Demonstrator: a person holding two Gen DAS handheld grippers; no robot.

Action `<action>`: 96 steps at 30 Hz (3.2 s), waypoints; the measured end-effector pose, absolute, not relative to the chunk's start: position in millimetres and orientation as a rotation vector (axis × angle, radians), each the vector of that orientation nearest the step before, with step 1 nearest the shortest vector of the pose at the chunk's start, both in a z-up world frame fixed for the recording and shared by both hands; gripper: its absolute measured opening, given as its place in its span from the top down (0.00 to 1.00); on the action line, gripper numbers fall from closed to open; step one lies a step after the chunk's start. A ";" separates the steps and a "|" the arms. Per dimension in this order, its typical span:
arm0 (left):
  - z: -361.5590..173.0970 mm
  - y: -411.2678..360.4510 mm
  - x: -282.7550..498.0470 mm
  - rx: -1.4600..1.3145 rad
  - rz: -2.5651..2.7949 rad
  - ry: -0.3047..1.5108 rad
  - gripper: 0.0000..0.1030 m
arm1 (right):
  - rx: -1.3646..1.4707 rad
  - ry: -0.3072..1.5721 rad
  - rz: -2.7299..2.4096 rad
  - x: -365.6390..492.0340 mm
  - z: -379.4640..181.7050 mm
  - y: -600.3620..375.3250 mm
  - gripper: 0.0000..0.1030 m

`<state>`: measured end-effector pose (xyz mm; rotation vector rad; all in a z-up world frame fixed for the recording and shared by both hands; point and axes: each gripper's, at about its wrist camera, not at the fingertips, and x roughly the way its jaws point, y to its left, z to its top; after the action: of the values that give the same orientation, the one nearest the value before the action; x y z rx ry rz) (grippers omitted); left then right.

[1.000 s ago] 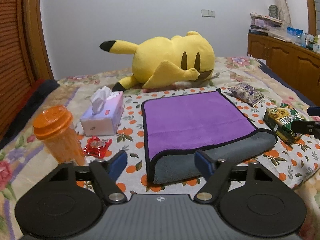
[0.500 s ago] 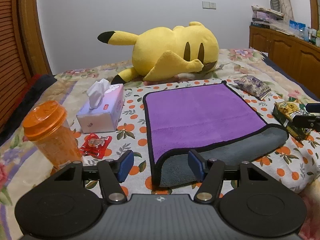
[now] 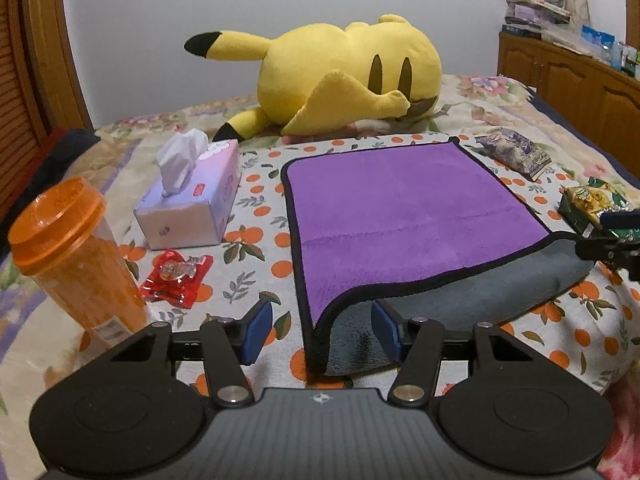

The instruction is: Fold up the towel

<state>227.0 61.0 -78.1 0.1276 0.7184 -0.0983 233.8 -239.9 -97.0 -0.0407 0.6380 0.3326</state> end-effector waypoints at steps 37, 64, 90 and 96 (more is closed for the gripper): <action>-103.0 58.1 240.1 0.127 -0.131 0.817 0.89 | 0.037 0.793 0.386 265.6 -122.3 -256.5 0.80; -62.3 52.6 232.0 0.086 -0.162 0.654 0.94 | 0.044 0.642 0.427 258.4 -89.6 -257.4 0.95; -55.8 57.9 271.6 0.054 -0.187 0.626 0.94 | -0.040 0.560 0.412 280.9 -85.4 -255.9 0.95; -58.1 56.1 284.0 0.072 -0.194 0.625 0.94 | -0.037 0.547 0.425 289.8 -85.9 -255.7 0.95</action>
<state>284.0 56.1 -58.1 0.0718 0.6252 -0.1940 289.8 -255.7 -85.9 -0.0366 0.5473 0.4254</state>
